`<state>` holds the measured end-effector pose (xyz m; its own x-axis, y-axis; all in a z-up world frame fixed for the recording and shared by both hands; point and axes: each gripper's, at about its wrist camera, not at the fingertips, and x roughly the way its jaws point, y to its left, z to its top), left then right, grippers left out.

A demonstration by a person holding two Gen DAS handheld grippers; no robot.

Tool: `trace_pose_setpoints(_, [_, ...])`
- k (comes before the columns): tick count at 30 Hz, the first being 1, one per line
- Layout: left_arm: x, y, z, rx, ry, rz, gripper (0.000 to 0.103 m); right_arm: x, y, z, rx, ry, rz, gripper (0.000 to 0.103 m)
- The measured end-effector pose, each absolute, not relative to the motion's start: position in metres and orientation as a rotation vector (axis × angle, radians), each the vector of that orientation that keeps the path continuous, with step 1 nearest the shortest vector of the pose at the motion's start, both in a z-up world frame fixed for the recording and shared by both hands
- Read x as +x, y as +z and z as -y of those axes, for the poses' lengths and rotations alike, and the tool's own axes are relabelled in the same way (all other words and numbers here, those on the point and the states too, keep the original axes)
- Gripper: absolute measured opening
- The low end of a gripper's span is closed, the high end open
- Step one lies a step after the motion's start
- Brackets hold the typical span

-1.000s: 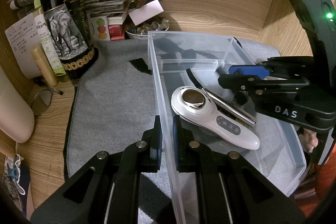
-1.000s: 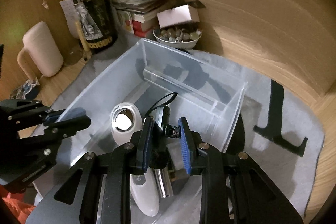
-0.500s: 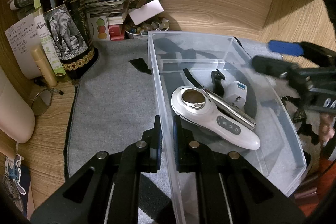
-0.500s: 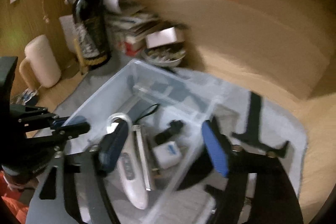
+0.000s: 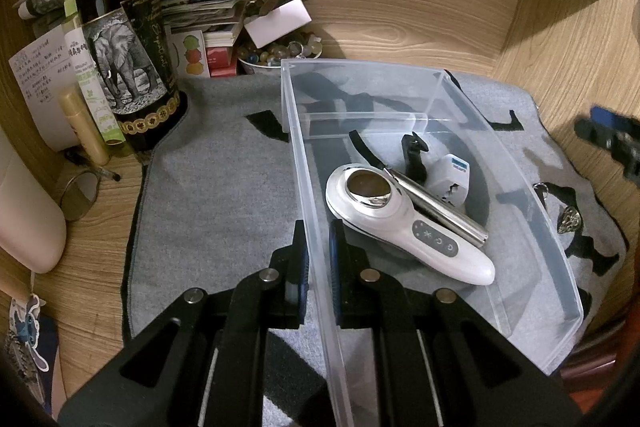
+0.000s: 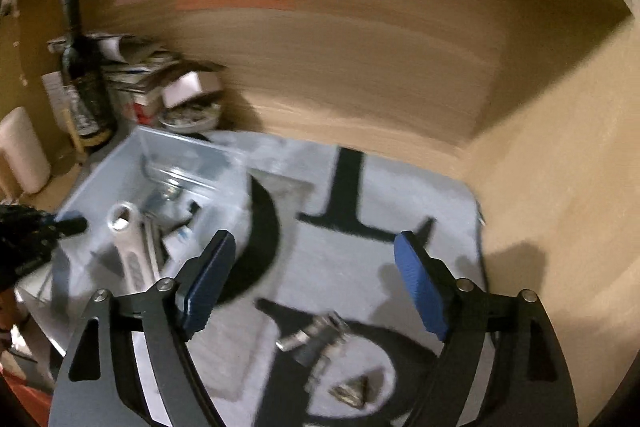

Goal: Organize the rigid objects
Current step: 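Grasp the black-and-silver cone-shaped piece on the mat with the right gripper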

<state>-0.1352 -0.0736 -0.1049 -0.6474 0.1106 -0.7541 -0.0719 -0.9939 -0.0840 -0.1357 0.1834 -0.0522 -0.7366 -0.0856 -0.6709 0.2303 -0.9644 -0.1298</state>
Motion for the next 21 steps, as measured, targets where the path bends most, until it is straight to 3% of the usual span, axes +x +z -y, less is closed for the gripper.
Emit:
trace_pose_setpoints(12, [-0.135,-0.105,0.074,-1.268,2.765,0.072,0.009,-0.109,-0.121,-0.229,1.324,-2.782,-0.152,0.078])
trace_pose_setpoints(14, [-0.135,-0.105,0.074,-1.267,2.765,0.071,0.009,-0.107,-0.130,-0.234,1.360,-2.773,-0.116,0.071])
trace_pose_setpoints(19, [-0.135,-0.105,0.074,-1.267,2.766,0.068,0.009,-0.109,-0.147,-0.242,1.435,-2.717,-0.035,0.039])
trace_pose_setpoints(21, [-0.135,-0.105,0.074,-1.268,2.764,0.071,0.009,-0.108,-0.147,-0.243,1.419,-2.725,-0.023,0.034])
